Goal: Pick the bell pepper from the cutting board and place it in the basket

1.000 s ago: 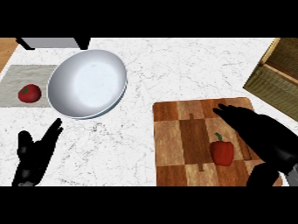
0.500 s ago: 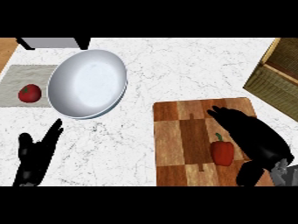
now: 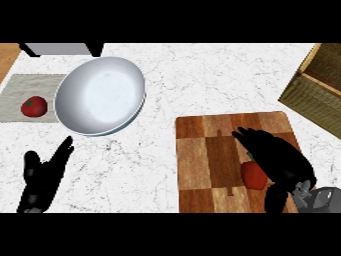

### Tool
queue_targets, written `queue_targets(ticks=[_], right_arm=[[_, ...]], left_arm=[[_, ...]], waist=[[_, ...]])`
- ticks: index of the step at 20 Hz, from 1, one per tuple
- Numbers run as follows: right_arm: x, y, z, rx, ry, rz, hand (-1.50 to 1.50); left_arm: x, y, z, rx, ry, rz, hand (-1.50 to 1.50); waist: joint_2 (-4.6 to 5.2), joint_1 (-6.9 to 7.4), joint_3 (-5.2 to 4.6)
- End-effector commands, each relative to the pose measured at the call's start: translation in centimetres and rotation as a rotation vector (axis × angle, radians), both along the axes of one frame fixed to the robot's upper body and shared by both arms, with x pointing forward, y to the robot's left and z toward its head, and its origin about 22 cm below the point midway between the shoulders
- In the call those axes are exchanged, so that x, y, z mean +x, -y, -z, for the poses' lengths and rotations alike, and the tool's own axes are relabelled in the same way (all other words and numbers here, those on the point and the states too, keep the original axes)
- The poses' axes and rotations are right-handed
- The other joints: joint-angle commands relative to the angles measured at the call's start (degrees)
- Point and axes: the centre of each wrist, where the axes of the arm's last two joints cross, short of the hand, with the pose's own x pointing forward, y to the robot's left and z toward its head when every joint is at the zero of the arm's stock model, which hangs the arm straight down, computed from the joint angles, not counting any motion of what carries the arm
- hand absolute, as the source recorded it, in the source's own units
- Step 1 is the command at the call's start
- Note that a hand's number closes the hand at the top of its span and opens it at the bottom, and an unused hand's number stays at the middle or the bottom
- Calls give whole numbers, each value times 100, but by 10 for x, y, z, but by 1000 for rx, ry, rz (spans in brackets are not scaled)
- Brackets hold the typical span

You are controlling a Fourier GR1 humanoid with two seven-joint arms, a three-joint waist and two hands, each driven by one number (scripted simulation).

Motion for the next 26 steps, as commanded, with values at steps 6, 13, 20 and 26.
queue_targets(ticks=[6, 13, 20, 26], right_arm=[[4, 1, 20, -20, -22, 7, -150], [-10, 16, 44, -27, -9, -7, -150], [6, 15, 44, -55, 42, -84, 150], [13, -4, 59, -102, 89, -136, 150]], left_arm=[[-14, -3, 20, -32, -97, -13, 0], [-27, 1, 19, -28, -93, -23, 0], [-19, -5, 18, -15, -94, -26, 0], [-15, -6, -2, -14, -87, -24, 0]], waist=[[43, -3, -64], [37, -2, -61], [42, 0, -63], [43, 33, -61]])
